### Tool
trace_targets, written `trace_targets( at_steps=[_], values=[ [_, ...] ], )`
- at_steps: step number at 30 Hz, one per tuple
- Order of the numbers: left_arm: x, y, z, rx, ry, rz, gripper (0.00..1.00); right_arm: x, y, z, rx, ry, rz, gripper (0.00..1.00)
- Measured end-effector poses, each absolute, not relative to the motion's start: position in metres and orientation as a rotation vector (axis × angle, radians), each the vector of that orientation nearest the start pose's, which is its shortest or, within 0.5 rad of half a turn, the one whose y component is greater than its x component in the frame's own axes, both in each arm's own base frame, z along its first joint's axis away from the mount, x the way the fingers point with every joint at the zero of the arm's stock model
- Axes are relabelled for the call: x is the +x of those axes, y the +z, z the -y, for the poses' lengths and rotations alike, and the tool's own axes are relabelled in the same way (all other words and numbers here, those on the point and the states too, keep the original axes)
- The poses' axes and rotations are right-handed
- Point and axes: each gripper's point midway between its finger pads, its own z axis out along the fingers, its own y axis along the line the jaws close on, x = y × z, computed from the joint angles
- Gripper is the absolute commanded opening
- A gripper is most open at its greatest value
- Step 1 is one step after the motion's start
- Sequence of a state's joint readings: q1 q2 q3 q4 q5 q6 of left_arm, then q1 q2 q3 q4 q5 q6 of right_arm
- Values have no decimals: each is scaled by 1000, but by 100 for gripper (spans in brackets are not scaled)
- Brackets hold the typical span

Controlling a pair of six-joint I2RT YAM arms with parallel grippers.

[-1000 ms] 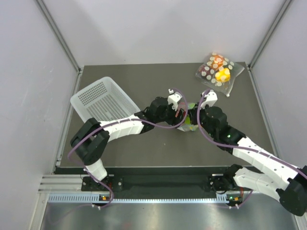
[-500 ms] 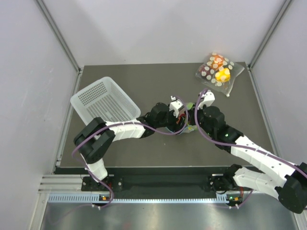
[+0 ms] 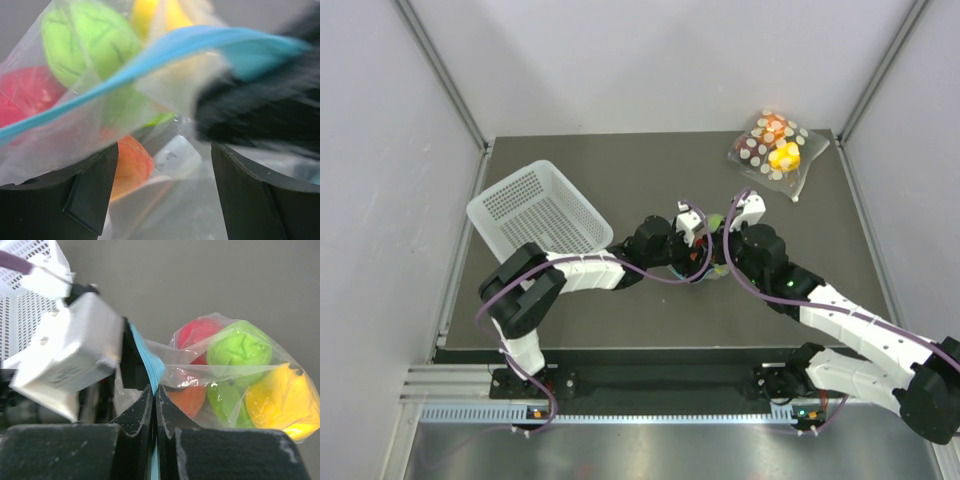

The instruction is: Open the zip-top bag and remove the fake food

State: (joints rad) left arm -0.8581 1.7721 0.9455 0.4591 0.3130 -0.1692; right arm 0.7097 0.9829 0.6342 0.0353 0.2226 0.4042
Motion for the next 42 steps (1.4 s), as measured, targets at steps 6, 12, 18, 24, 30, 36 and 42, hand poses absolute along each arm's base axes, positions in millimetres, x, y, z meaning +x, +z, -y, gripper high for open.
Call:
trace_targets(
  at_steps=[6, 12, 18, 24, 30, 36, 42],
  values=[
    [294, 99, 414, 869, -887, -1857, 80, 280, 188, -204, -124, 516, -1920, 0],
    [312, 93, 400, 803, -746, -1880, 83, 280, 187, -204, -126, 517, -1923, 0],
    [316, 88, 387, 776, -656, -1893, 84, 278, 187, -208, -139, 539, -1926, 0],
    [317, 78, 377, 779, -594, -1931, 87, 276, 182, -207, -143, 535, -1937, 0],
    [314, 68, 369, 806, -551, -1958, 82, 274, 180, -209, -153, 546, -1945, 0],
    [312, 62, 367, 817, -543, -1979, 37, 274, 180, -209, -145, 550, -1945, 0],
    [309, 63, 367, 830, -557, -1982, 32, 275, 180, -208, -138, 541, -1944, 0]
  ],
)
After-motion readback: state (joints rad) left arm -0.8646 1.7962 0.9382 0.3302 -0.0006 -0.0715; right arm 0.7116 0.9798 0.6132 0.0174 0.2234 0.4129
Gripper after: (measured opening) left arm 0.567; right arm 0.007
